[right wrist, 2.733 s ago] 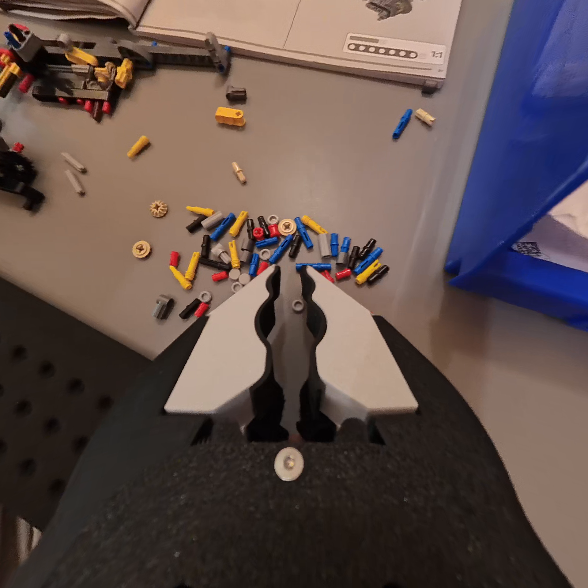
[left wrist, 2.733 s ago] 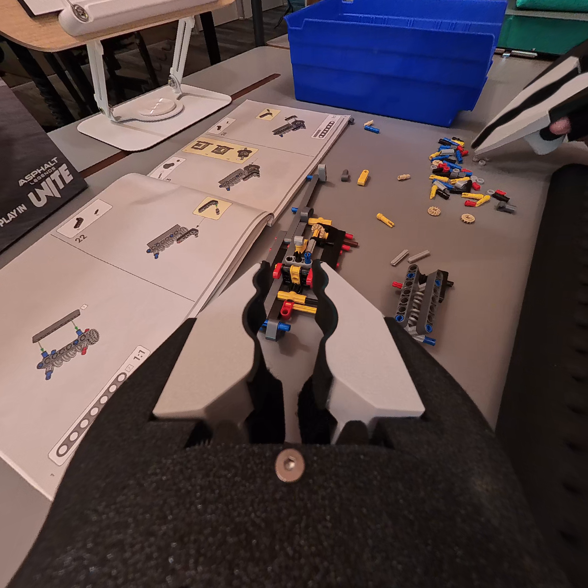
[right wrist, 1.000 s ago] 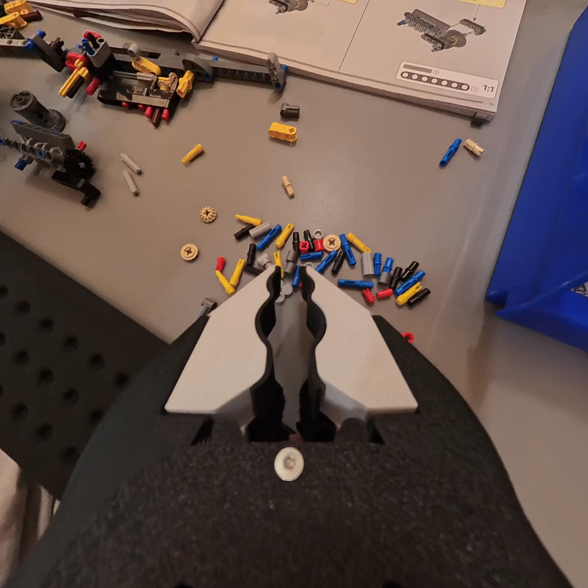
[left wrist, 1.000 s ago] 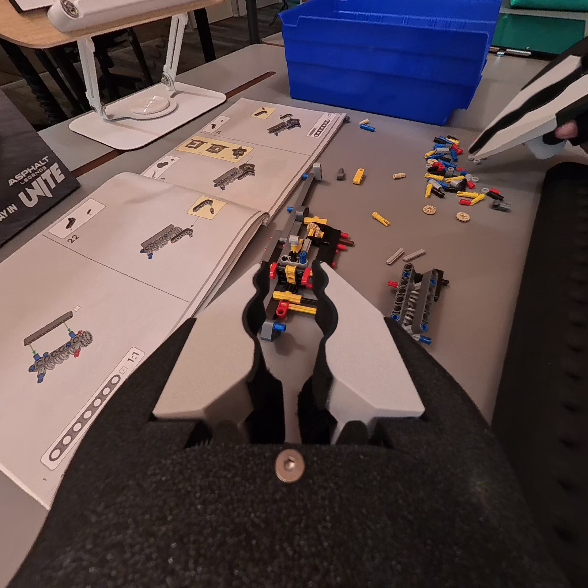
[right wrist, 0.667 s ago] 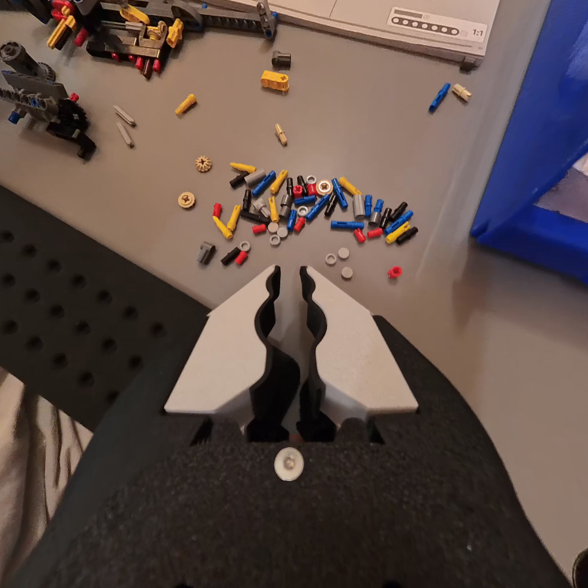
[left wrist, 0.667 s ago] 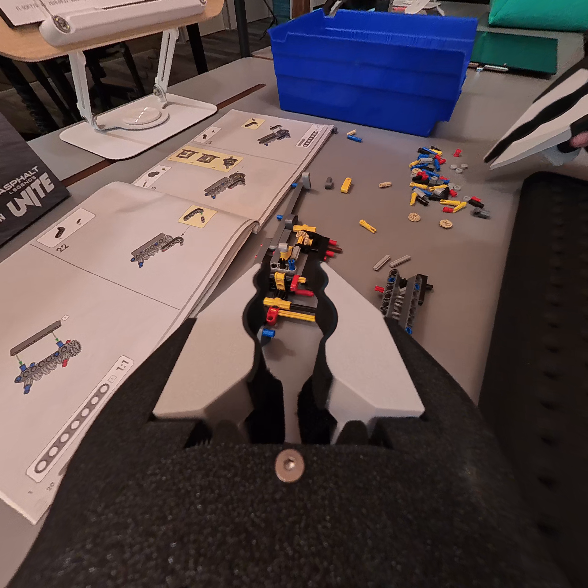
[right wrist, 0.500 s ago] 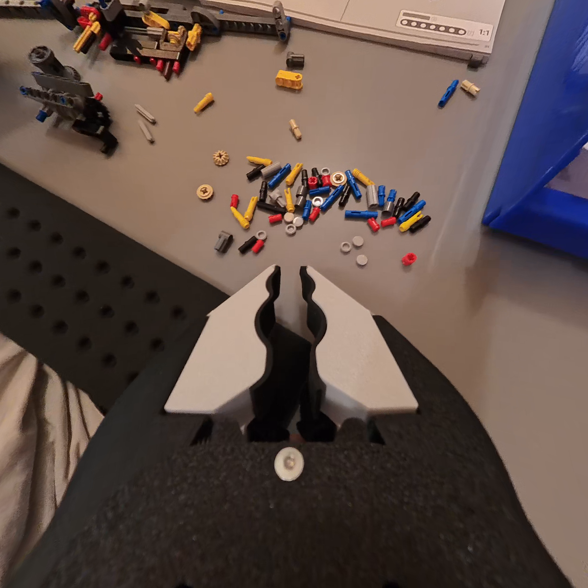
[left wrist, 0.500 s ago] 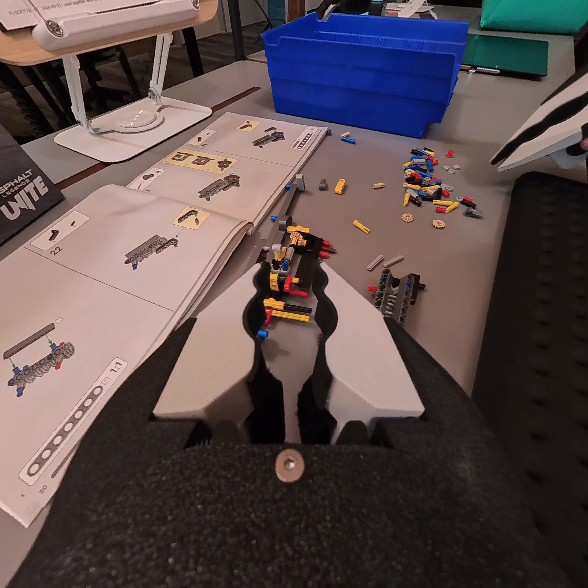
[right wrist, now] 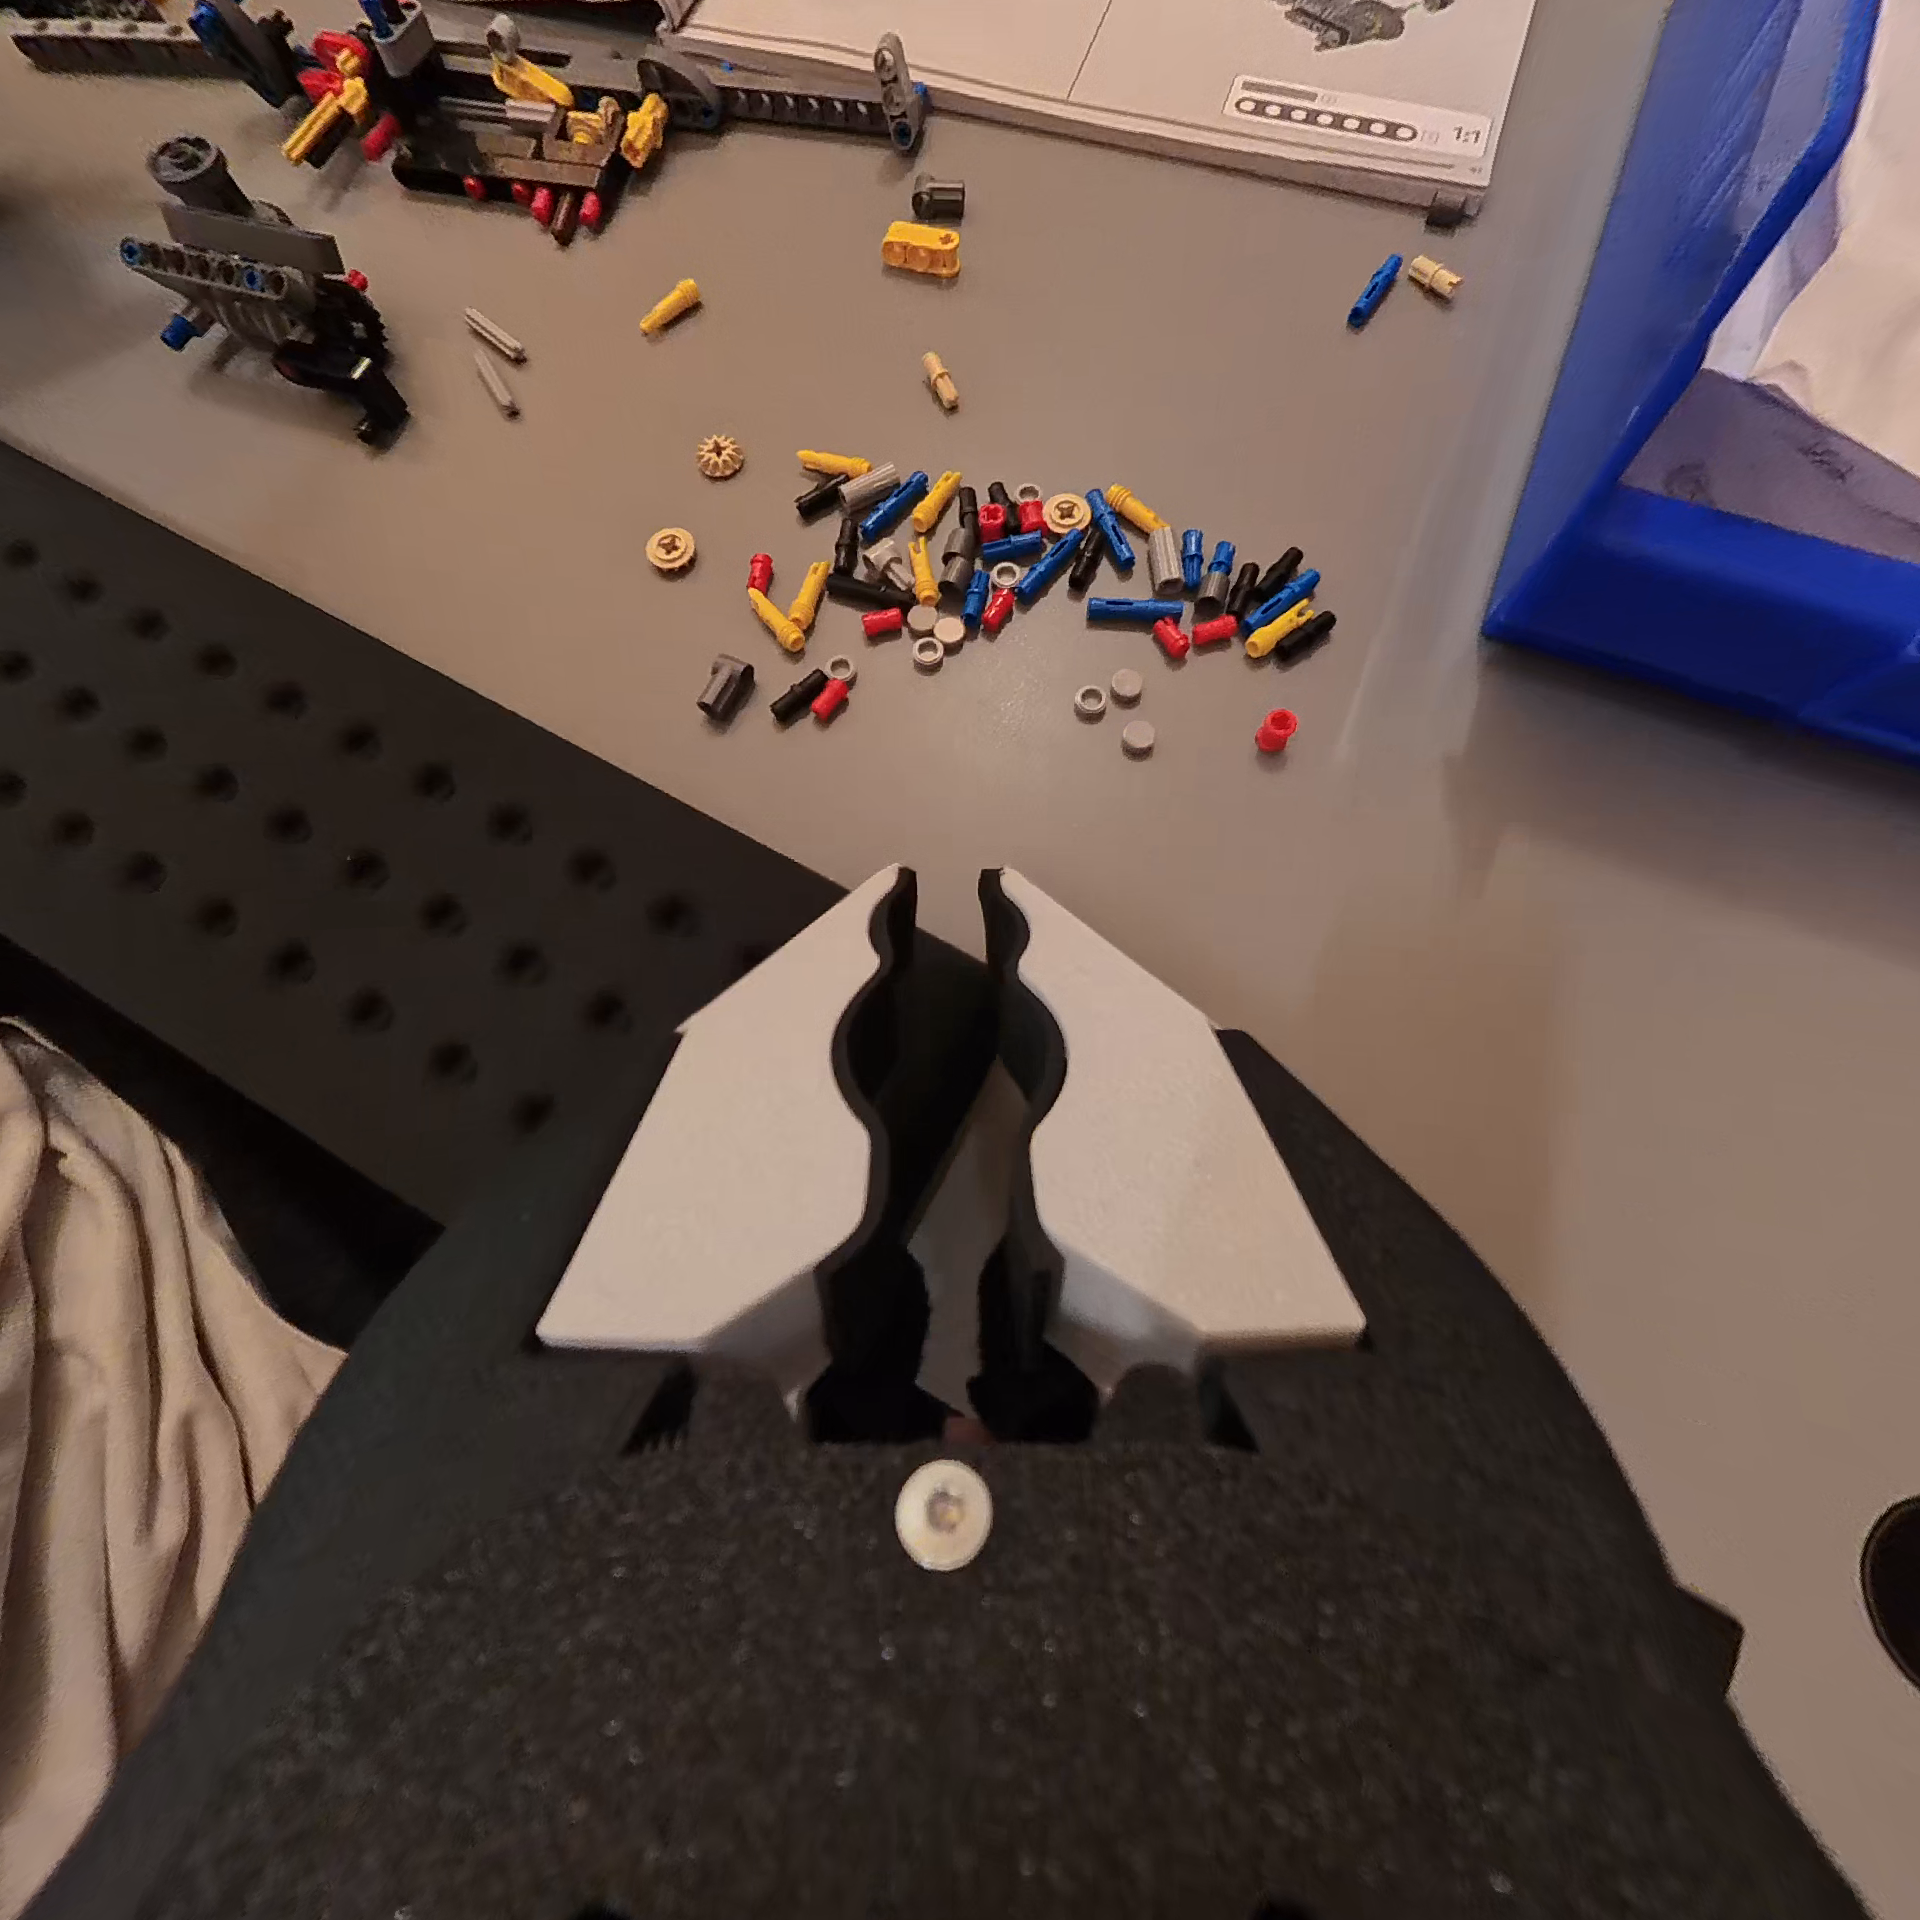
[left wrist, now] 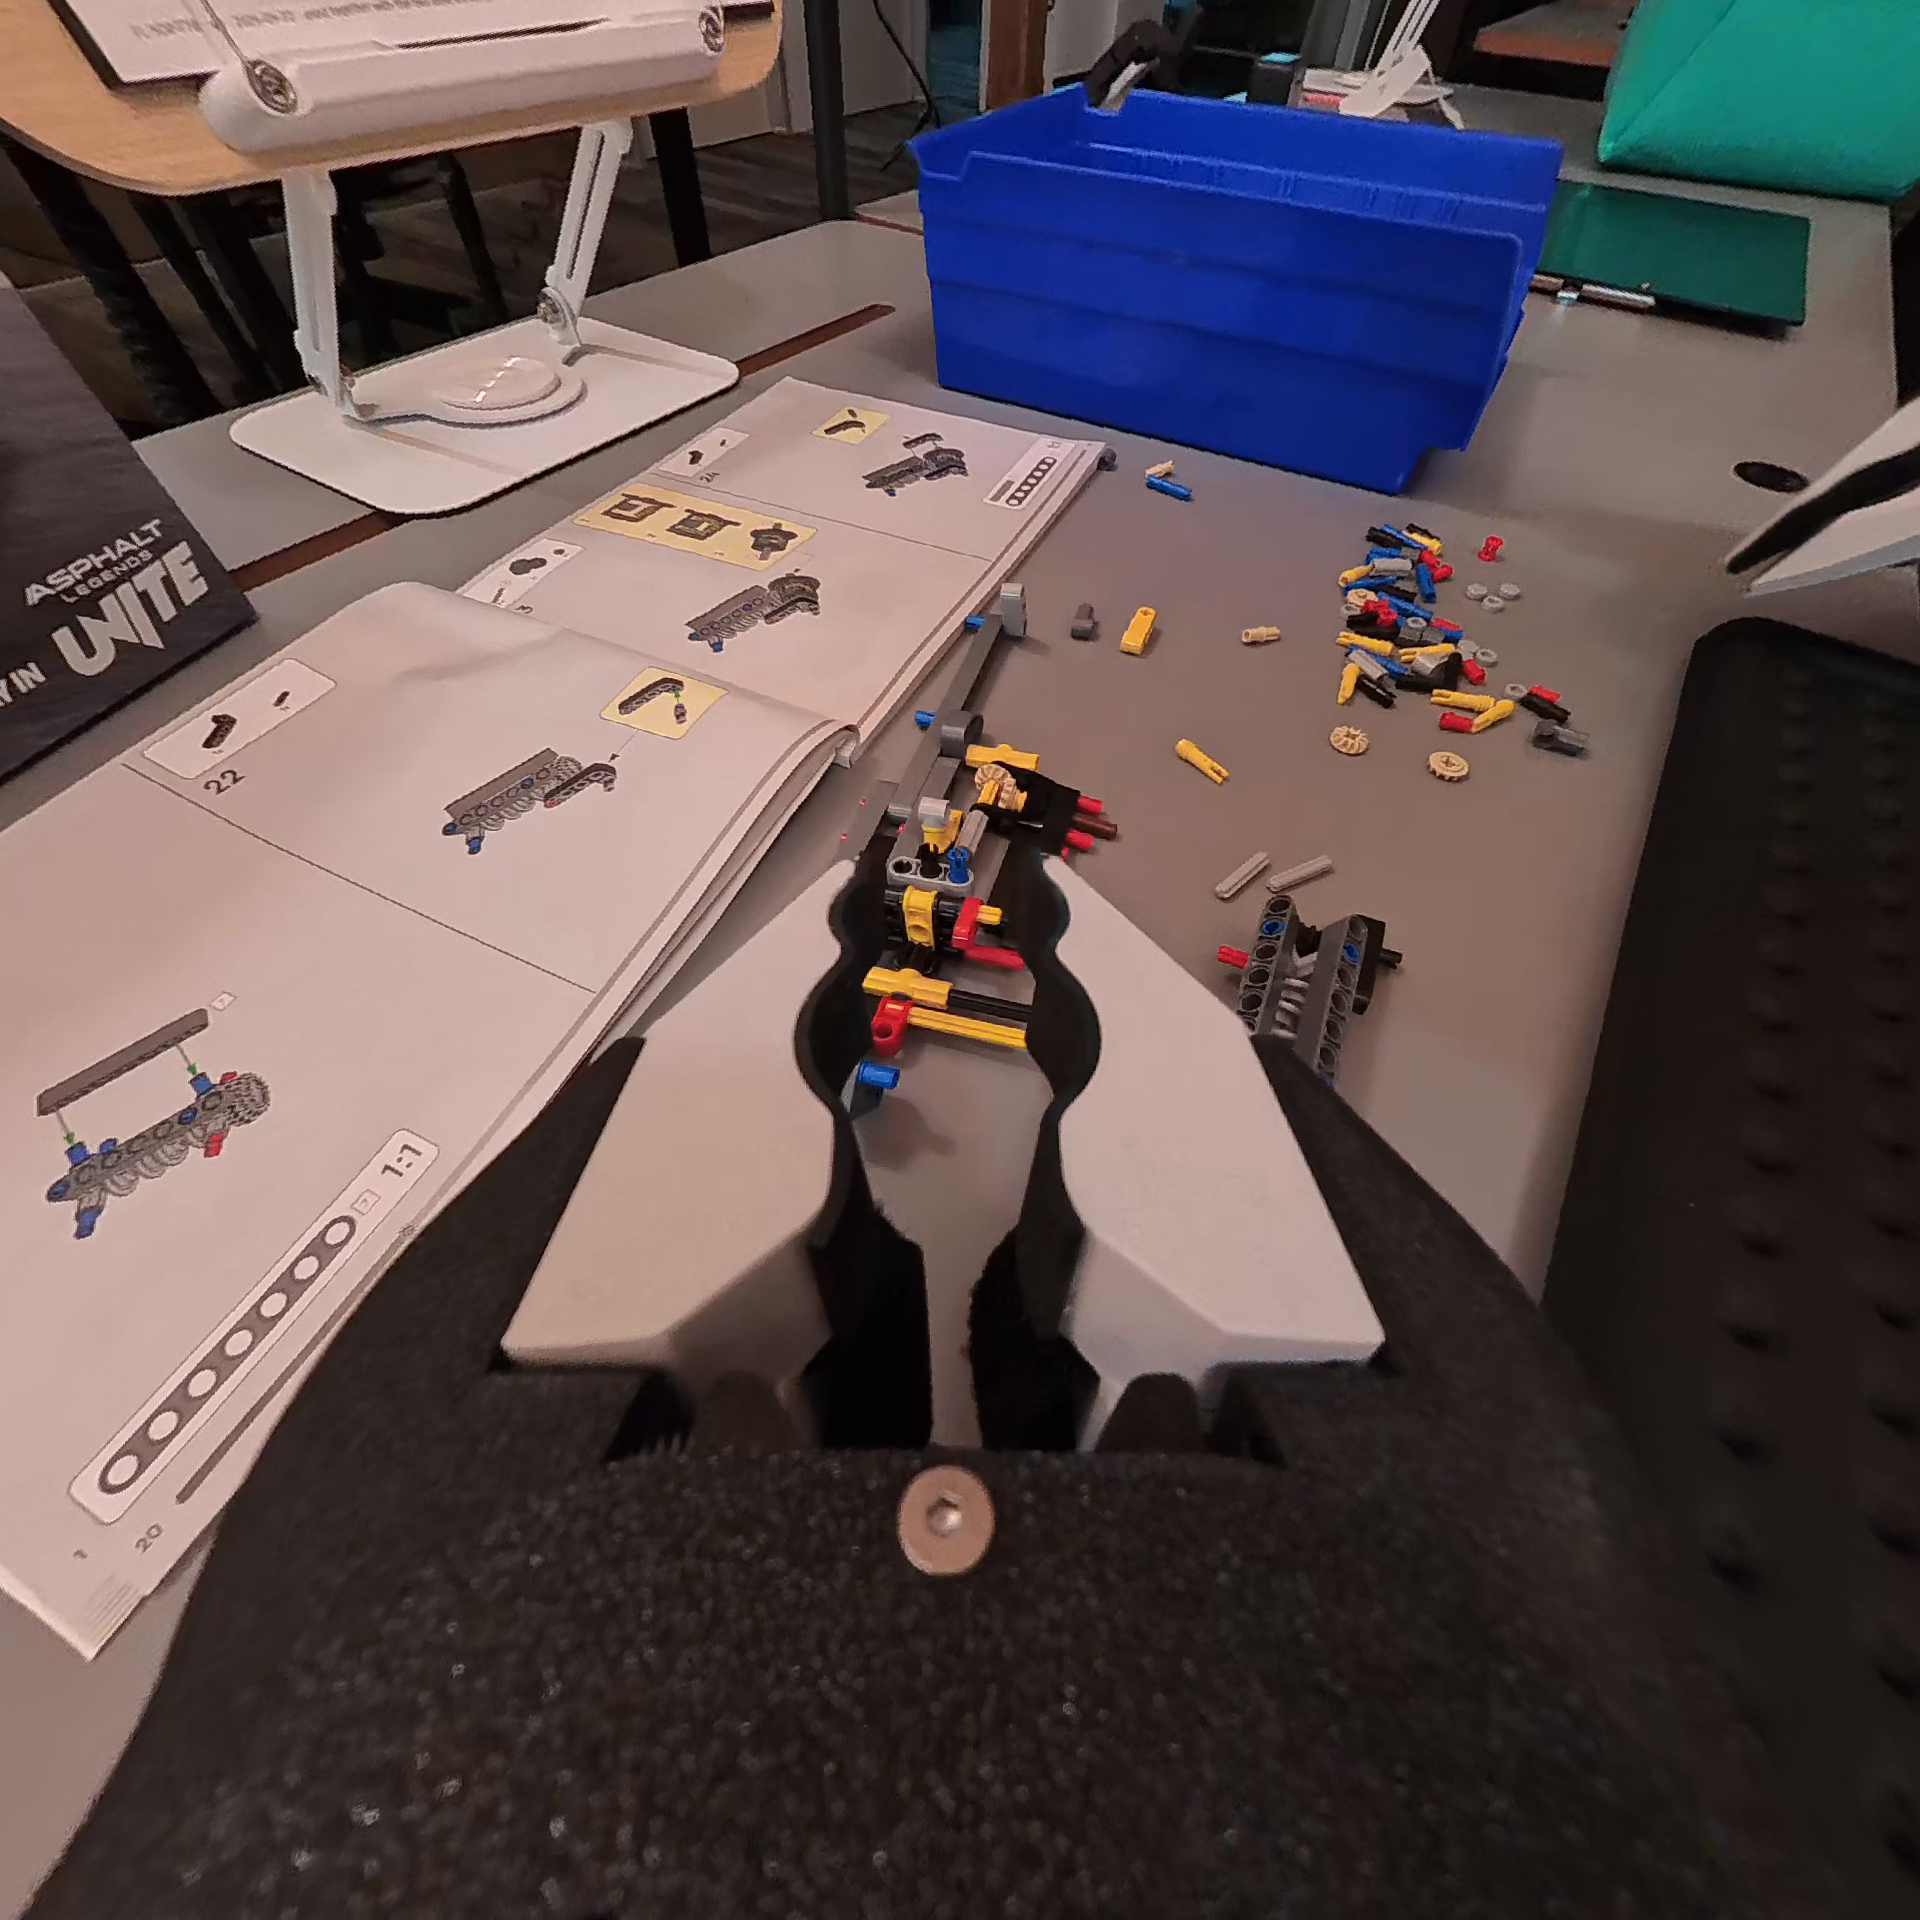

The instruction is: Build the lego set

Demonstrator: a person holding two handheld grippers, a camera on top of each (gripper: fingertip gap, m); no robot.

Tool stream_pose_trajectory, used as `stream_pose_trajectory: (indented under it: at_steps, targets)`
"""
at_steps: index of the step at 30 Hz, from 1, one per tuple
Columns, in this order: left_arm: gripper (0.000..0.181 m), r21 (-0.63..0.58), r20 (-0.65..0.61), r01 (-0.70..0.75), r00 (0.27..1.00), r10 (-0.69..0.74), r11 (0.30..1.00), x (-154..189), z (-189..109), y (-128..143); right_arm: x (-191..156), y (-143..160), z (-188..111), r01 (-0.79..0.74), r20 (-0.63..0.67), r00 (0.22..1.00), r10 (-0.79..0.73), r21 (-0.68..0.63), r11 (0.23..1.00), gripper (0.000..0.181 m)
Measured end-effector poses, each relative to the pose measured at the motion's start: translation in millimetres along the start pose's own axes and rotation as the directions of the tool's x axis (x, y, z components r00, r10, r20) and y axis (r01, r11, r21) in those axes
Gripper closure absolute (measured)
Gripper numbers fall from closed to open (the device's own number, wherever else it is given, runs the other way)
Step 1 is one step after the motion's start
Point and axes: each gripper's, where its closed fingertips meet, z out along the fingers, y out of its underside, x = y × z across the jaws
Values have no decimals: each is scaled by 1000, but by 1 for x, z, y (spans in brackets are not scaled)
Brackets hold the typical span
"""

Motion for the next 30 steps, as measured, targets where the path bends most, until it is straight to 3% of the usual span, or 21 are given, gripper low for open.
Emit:
stream_pose_trajectory:
  at_steps: [6, 12, 21, 30]
  targets:
    - [158, 18, 2, 24, 1000, -25, 1000, -1, -1, -3, 0, -21, 4, 8, 14, 1000, -10, 98, 995, 169]
    - [158, 16, 16, 30, 999, -30, 999, -3, -2, -1, 8, -47, 14, 3, -53, 999, 9, 223, 975, 166]
    - [158, -9, 60, 24, 998, -23, 1000, -10, -1, 5, 16, -33, 20, -35, -92, 994, 62, 271, 962, 167]
    - [158, -11, 135, 59, 989, -57, 998, -31, -6, 8, 33, -20, 17, 51, -213, 977, -7, 201, 978, 168]
